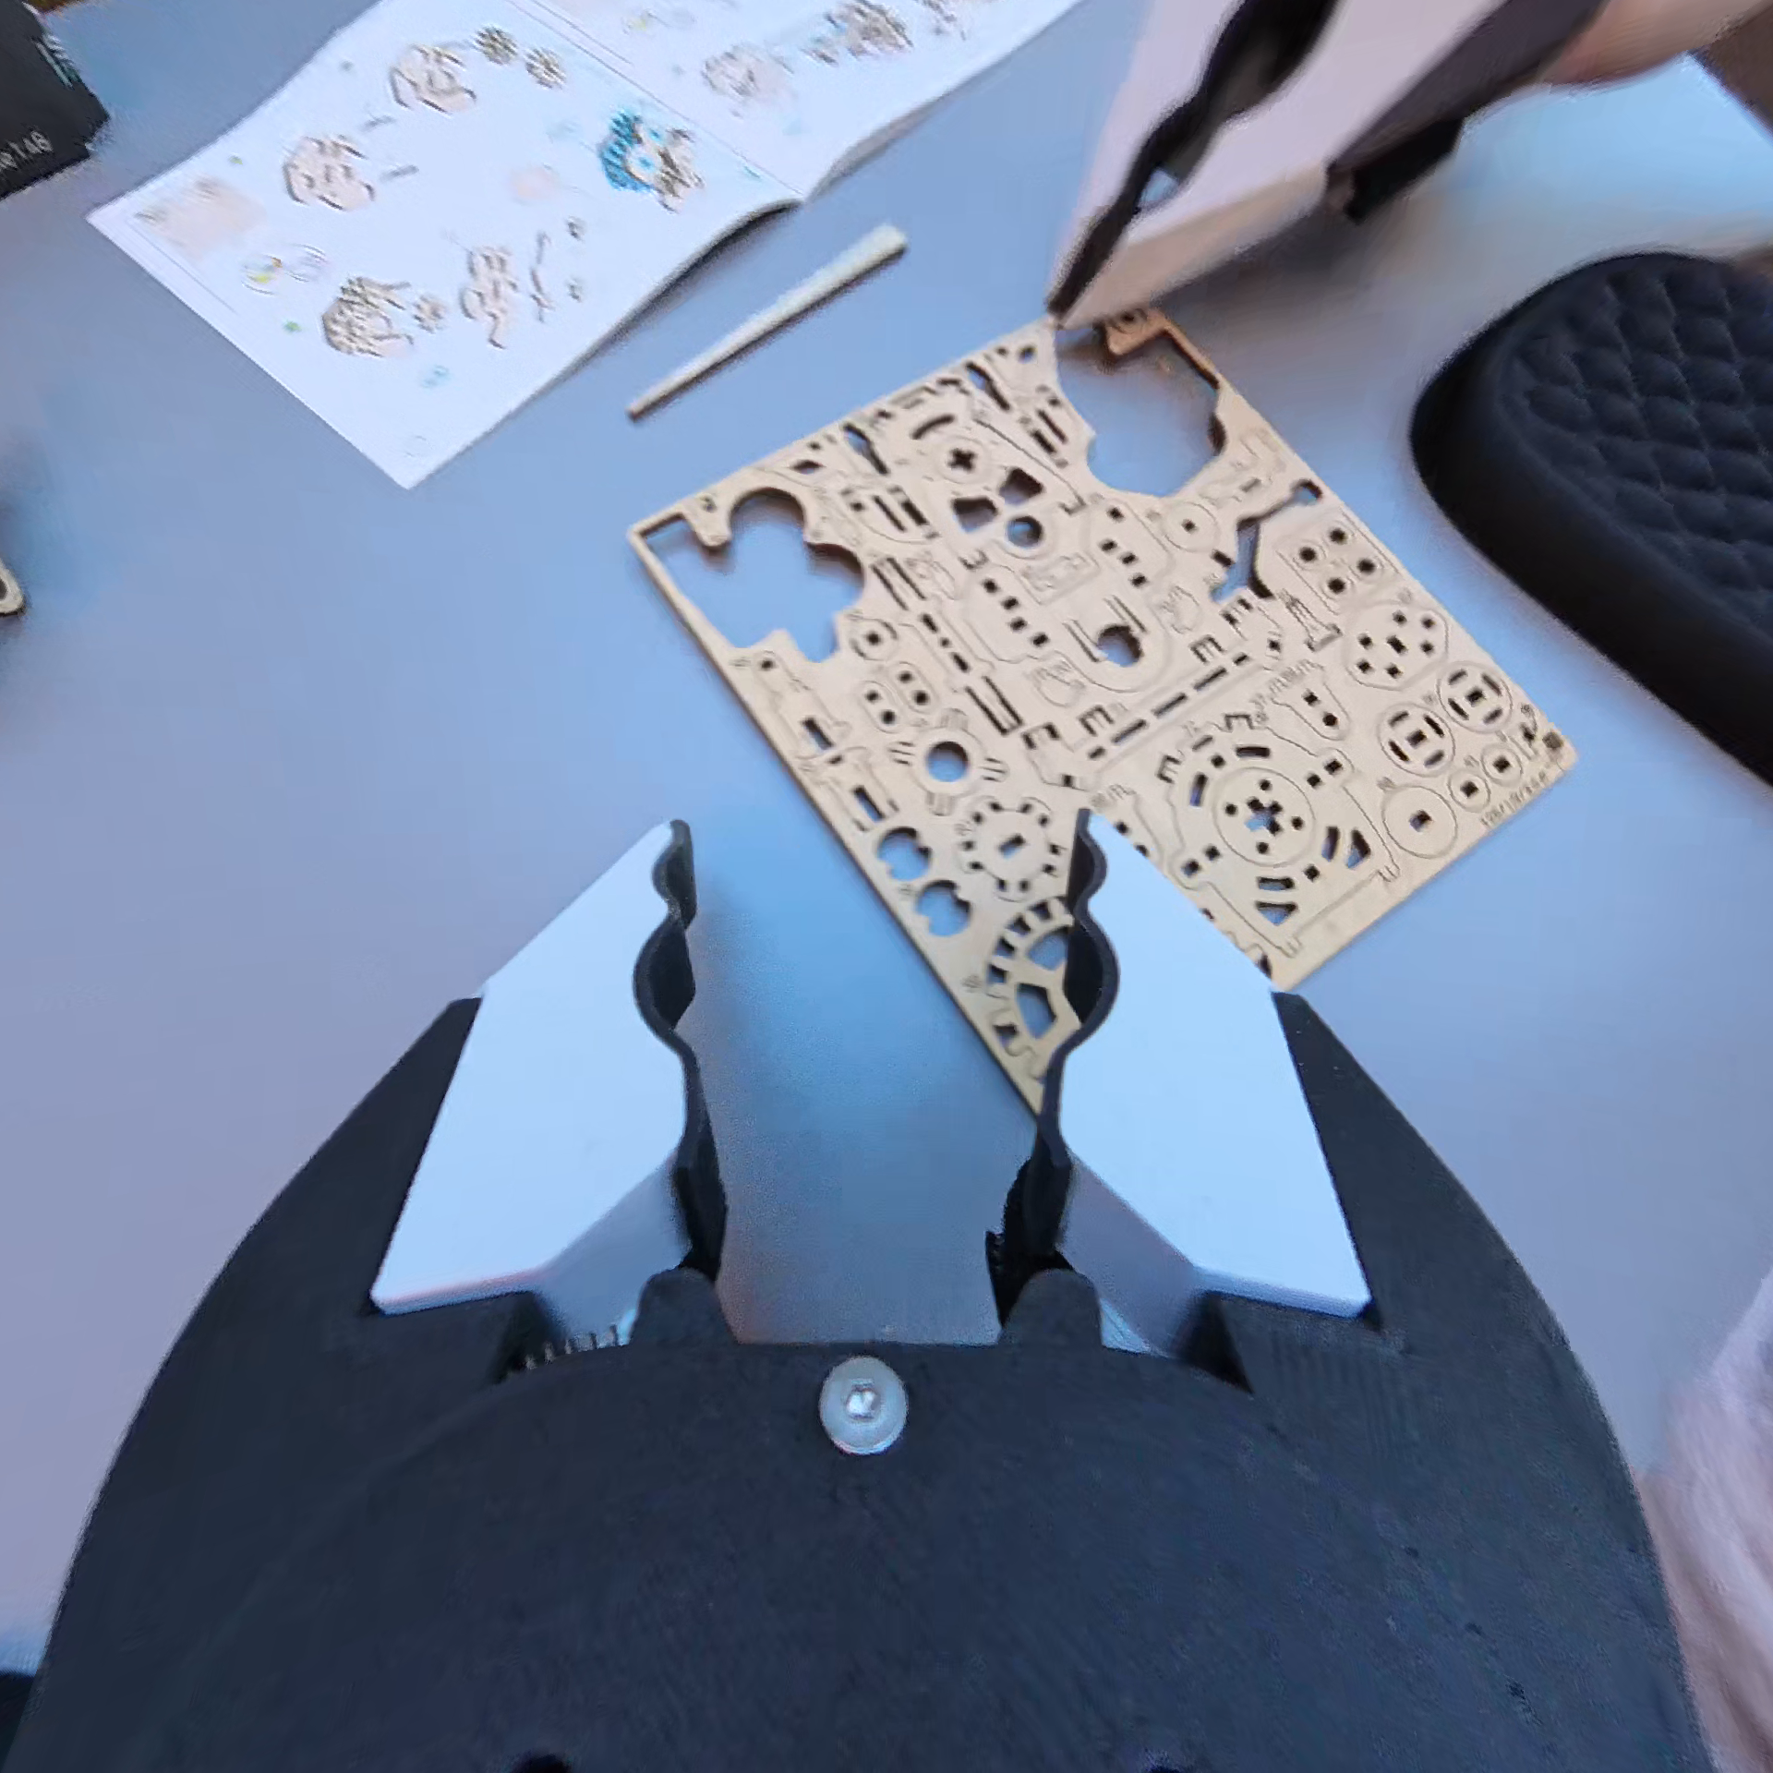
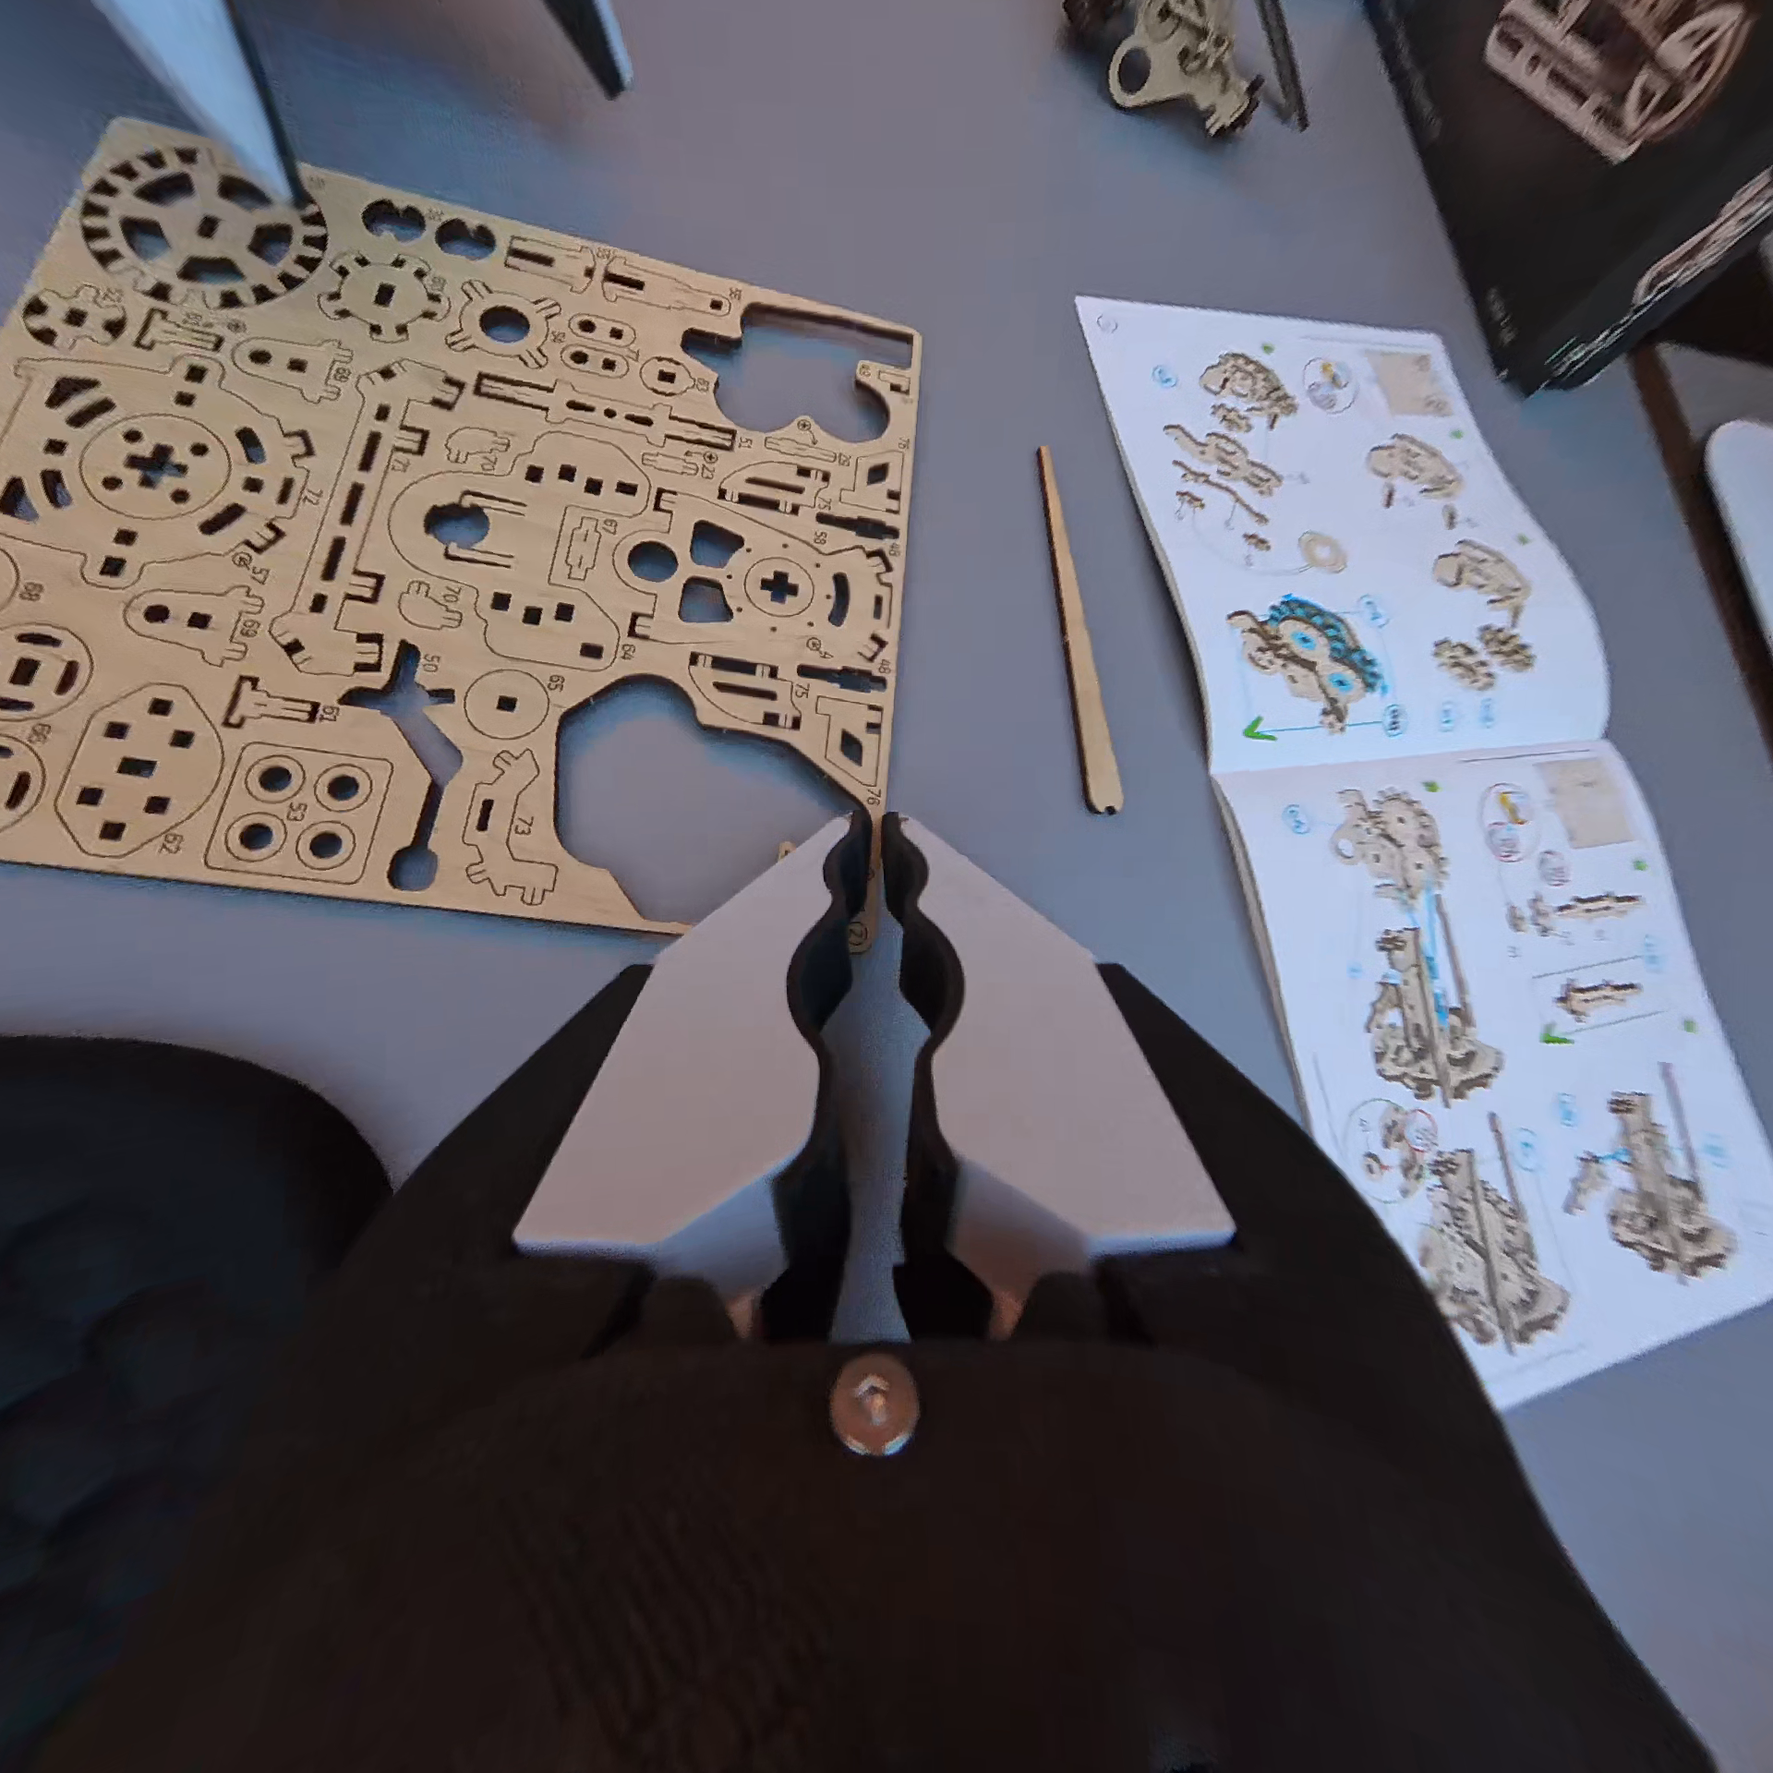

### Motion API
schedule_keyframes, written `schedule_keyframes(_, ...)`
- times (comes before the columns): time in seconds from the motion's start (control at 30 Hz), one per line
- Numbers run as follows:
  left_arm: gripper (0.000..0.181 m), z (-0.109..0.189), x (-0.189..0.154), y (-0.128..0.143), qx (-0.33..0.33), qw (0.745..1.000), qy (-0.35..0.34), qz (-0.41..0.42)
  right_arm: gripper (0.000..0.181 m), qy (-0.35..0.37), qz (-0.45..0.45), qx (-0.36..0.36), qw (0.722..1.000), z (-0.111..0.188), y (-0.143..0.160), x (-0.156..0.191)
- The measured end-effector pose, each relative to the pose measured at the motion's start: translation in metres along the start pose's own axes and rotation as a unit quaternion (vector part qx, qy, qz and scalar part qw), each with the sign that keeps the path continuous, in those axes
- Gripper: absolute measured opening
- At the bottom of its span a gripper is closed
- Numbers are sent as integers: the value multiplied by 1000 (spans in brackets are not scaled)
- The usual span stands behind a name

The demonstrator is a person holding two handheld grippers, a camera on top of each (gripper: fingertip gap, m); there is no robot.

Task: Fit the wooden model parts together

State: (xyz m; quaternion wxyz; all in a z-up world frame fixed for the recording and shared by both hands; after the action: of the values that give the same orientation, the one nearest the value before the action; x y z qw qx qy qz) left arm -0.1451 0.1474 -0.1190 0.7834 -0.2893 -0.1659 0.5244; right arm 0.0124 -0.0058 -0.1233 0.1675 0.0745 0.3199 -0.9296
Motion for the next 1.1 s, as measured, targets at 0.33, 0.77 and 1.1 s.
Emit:
schedule_keyframes(0.33, 52, -23, 40, -73, -39, 950, 295, 97, 1, 121, 67, -101, 985, 52, -14, -15)
schedule_keyframes(0.77, 3, -30, 45, -104, -65, 906, 415, 50, 29, 121, -100, -251, 955, 62, 5, -53)
schedule_keyframes(1.1, 4, -14, 51, -97, -146, 916, 374, 11, 46, -181, -328, -308, 875, 37, -6, -47)
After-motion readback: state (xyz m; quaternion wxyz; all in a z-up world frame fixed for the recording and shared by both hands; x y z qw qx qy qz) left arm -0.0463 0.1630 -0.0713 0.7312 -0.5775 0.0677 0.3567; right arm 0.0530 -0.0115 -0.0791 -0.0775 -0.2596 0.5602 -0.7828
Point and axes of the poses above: each gripper's, where its closed fingertips meet, z back along the fingers, y out of its underside, x = y × z across the jaws, the point moved 5 cm from there along z, back along the fingers, and after that the axes turned 12 degrees about x, right-handed, at the moved point
